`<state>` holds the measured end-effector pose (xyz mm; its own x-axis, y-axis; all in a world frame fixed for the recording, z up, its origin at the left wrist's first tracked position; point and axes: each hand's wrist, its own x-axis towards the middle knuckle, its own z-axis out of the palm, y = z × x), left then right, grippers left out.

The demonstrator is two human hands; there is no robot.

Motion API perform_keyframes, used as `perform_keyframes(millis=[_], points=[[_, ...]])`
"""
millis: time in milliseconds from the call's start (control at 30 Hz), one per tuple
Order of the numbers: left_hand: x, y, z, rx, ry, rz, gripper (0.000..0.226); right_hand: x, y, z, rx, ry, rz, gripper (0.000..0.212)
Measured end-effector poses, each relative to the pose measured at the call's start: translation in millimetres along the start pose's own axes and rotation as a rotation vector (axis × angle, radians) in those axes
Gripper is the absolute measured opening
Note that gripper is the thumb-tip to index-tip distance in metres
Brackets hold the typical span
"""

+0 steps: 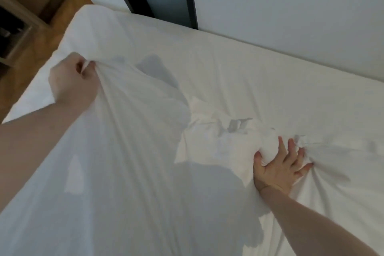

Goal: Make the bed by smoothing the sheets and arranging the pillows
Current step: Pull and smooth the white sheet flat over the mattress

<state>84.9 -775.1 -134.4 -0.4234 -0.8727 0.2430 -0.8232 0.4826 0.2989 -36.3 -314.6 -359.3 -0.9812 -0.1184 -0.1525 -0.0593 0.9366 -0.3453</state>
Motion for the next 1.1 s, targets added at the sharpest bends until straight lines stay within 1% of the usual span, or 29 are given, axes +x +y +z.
perform_keyframes(millis=[67, 100, 133, 167, 200, 233, 267, 300, 400, 433, 500, 600, 800, 933, 1100], points=[[7, 17, 4, -0.043, 0.046, 0.032, 0.025, 0, 0, 0, -0.012, 0.015, 0.009, 0.087], [6, 20, 13, -0.034, 0.032, 0.034, 0.024, 0, 1, 1, -0.014, 0.019, 0.012, 0.086], [6, 18, 26, -0.005, -0.018, 0.034, 0.023, -1, 1, 1, -0.014, 0.021, 0.013, 0.085], [7, 13, 43, 0.044, -0.106, 0.015, 0.020, -1, 1, 1, -0.015, 0.025, 0.013, 0.085], [5, 9, 60, 0.108, -0.228, -0.038, 0.020, -1, 2, 2, -0.018, 0.031, 0.012, 0.084], [0, 9, 77, 0.177, -0.356, -0.094, 0.026, -1, 3, 4, -0.024, 0.038, 0.014, 0.084], [-9, 12, 94, 0.219, -0.449, -0.126, 0.035, 0, 4, 5, -0.031, 0.041, 0.016, 0.084], [-20, 16, 112, 0.222, -0.490, -0.113, 0.041, 0, 4, 7, -0.040, 0.037, 0.015, 0.084], [-74, 21, 156, 0.231, -0.524, 0.090, 0.059, 0, 8, 12, -0.056, 0.027, 0.008, 0.082], [-90, 14, 166, 0.235, -0.507, 0.129, 0.065, 0, 10, 13, -0.057, 0.030, 0.011, 0.083], [-103, -4, 177, 0.220, -0.412, 0.157, 0.072, 1, 12, 17, -0.061, 0.050, 0.005, 0.084], [-104, -16, 194, 0.172, -0.328, 0.201, 0.074, 2, 15, 21, -0.092, 0.112, -0.008, 0.083], [-105, -23, 214, 0.155, -0.290, 0.218, 0.075, 1, 7, 18, -0.104, 0.213, -0.001, 0.082], [-105, -31, 228, 0.117, -0.234, 0.252, 0.071, -2, -1, 13, -0.136, 0.204, 0.028, 0.080], [-106, -35, 232, 0.093, -0.202, 0.277, 0.071, -7, 0, 11, -0.179, 0.198, 0.033, 0.079]])
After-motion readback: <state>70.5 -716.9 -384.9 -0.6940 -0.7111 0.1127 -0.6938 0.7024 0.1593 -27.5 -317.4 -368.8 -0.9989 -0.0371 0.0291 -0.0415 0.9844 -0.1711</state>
